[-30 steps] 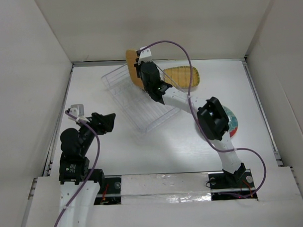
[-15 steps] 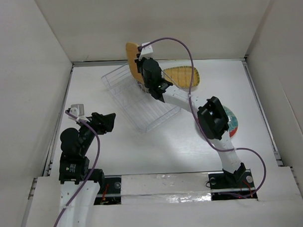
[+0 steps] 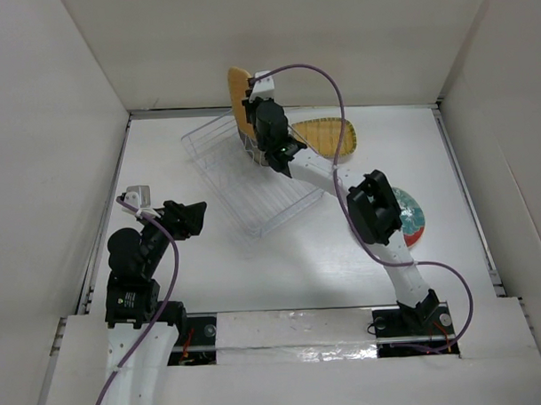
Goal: Load the plates into the dish rack
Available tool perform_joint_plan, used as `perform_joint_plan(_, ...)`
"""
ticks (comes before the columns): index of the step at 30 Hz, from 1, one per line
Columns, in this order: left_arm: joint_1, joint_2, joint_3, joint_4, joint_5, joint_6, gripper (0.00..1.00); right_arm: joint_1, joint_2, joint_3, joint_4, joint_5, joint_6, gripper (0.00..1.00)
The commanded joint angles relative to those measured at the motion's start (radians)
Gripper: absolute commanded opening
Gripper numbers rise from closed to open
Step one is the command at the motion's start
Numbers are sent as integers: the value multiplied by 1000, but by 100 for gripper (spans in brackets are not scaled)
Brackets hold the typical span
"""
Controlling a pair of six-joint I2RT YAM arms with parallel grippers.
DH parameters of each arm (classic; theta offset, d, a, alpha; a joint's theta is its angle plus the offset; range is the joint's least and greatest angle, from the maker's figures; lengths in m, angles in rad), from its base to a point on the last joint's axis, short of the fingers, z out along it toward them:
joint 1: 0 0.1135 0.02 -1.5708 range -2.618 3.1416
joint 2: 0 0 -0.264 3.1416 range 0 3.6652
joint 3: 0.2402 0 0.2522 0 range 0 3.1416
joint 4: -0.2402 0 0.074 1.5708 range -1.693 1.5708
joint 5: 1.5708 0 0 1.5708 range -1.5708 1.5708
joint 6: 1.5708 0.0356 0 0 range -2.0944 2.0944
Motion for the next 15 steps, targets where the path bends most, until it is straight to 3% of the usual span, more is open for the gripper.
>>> perform_joint_plan(1,-6,6,-6,55,21,13,65,1,20,63,123,-19,0,0)
perform_joint_plan(7,-6,4,-6,55,23,15,65,1,44,26,163,-42,0,0)
perform_joint_plan(15,-6,3,-8,59,32,15,65,22,9,-218,340,22,13,0)
